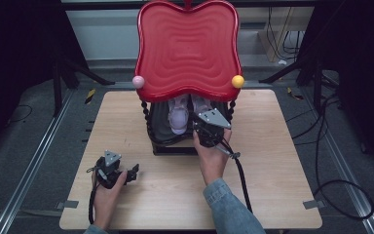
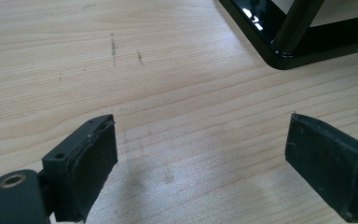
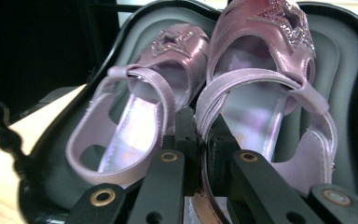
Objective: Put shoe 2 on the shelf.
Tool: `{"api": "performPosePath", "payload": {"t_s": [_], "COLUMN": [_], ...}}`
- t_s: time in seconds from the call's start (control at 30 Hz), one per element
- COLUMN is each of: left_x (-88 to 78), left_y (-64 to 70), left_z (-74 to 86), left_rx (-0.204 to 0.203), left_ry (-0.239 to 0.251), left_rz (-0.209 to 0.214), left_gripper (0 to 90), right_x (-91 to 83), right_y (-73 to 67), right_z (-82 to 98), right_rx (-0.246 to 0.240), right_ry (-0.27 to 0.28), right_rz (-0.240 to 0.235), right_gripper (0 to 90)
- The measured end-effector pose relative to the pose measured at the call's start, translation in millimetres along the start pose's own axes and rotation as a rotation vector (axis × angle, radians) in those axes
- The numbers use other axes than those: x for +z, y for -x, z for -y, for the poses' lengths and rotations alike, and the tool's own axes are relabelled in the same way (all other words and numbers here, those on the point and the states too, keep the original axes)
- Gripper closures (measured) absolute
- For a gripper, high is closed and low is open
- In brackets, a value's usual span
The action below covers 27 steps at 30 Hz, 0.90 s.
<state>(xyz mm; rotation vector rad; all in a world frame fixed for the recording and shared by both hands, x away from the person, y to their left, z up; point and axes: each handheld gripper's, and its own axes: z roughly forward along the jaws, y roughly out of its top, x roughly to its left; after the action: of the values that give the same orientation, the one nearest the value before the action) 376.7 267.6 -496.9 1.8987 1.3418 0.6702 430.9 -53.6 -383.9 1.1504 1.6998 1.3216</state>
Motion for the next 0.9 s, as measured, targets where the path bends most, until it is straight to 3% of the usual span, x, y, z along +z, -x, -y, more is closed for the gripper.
{"api": "performPosePath", "payload": {"t_s": [0.37,0.9], "left_x": [-0.3,-0.2], "left_y": [-0.1,0.0], "left_z": [-0.5,-0.5], "left_rx": [-0.001,0.000], "left_ry": [0.002,0.001], "left_rz": [0.003,0.006], "left_gripper": [8.5,8.7], "right_x": [15.4,28.4], "right_y": [-2.4,-8.1], "right_z": [8.8,16.0], "right_rx": [-0.021,-0.017], "right_ry": [-0.020,-0.018], "right_rz": [0.049,0.053], "right_gripper": [86.5,86.3]}}
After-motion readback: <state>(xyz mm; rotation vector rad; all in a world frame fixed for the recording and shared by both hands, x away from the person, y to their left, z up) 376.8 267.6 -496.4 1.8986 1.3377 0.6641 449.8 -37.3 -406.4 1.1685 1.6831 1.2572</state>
